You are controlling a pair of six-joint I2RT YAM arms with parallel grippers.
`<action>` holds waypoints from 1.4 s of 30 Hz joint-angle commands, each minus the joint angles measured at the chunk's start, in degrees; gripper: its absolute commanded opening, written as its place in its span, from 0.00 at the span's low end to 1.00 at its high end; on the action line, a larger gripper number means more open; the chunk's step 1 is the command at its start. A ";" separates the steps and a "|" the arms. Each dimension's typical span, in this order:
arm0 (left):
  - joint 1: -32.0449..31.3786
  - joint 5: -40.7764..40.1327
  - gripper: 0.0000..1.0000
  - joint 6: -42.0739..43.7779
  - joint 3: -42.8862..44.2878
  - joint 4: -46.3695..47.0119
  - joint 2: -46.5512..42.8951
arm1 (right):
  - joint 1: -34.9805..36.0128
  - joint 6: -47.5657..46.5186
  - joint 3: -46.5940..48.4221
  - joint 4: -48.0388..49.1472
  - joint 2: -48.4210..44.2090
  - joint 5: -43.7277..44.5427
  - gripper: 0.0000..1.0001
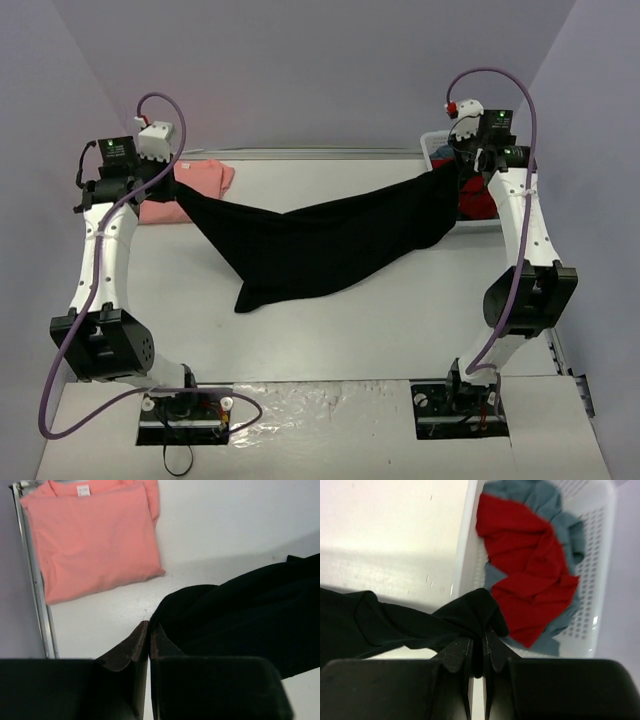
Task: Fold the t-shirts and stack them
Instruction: Flatten out the tshirt
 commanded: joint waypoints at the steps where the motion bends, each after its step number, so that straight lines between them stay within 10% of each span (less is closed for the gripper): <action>1: 0.32 1.38 0.02 -1.64 11.07 2.16 -2.12 | 0.22 0.90 9.94 0.81 -2.49 1.99 0.00; 13: 1.64 4.10 0.02 13.01 -5.39 -11.02 -27.33 | 0.21 -1.73 -15.76 -1.56 -34.81 -6.09 0.00; 18: 1.73 20.05 0.02 30.23 -8.67 -31.91 -31.91 | 0.04 -4.72 -27.01 -5.52 -38.62 -6.45 0.00; 19: 1.73 22.89 0.05 37.75 -8.14 -35.52 -32.52 | 0.04 -5.07 -27.82 -5.78 -39.23 -6.36 0.00; 21: 1.64 27.03 0.50 44.30 -6.22 -45.25 -33.14 | 0.04 -5.34 -29.05 -5.87 -39.50 -5.84 0.00; 27: 1.64 33.46 0.64 55.30 -0.59 -58.31 -29.02 | 0.13 -5.16 -27.65 -5.78 -35.12 -6.00 0.00; 37: -0.37 38.47 0.68 26.86 -13.04 -20.24 -25.07 | 0.13 -5.34 -29.67 -3.94 -28.87 -9.96 0.00; 42: -10.54 33.92 0.70 27.26 -13.24 -15.34 -16.64 | 0.22 -5.07 -31.69 -2.54 -25.97 -10.93 0.00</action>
